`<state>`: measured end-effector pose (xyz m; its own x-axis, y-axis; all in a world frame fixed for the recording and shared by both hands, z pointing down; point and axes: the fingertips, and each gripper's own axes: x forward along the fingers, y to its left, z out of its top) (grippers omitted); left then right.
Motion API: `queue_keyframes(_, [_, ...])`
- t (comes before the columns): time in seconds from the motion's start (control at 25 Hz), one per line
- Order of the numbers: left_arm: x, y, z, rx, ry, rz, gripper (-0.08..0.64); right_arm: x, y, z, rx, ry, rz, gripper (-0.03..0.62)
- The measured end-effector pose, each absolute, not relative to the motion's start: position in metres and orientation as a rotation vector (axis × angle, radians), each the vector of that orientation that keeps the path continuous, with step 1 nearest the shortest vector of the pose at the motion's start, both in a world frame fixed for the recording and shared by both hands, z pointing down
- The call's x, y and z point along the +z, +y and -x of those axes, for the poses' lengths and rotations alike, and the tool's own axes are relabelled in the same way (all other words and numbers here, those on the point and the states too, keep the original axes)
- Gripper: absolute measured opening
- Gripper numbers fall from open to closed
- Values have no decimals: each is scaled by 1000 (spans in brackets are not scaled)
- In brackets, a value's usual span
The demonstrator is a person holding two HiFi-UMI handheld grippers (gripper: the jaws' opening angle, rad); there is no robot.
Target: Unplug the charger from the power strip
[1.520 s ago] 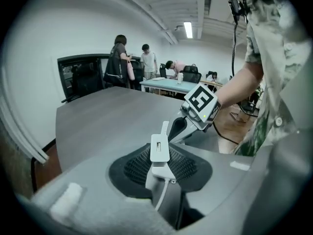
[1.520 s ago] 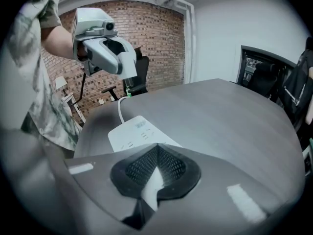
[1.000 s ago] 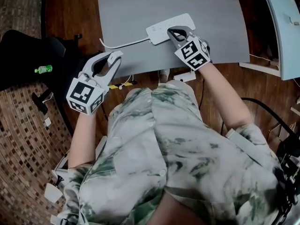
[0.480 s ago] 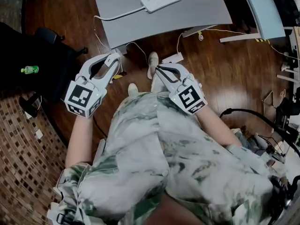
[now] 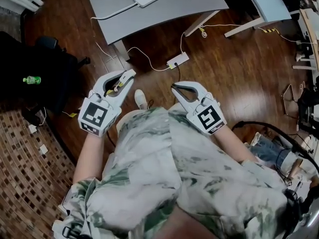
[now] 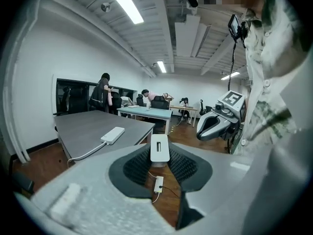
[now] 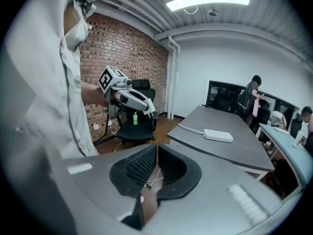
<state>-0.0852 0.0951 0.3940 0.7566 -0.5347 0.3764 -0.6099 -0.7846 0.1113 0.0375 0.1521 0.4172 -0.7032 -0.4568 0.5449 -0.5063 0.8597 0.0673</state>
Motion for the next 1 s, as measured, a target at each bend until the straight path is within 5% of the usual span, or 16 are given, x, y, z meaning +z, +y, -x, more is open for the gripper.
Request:
queue_keyframes(0.56, [365, 294, -11, 510, -955, -2704, 106, 388, 339, -147, 85, -2599, -760, 17])
queue_keyframes(1.0, [344, 358, -23, 540, -838, -2806, 106, 359, 393, -142, 73, -2628, -859, 17])
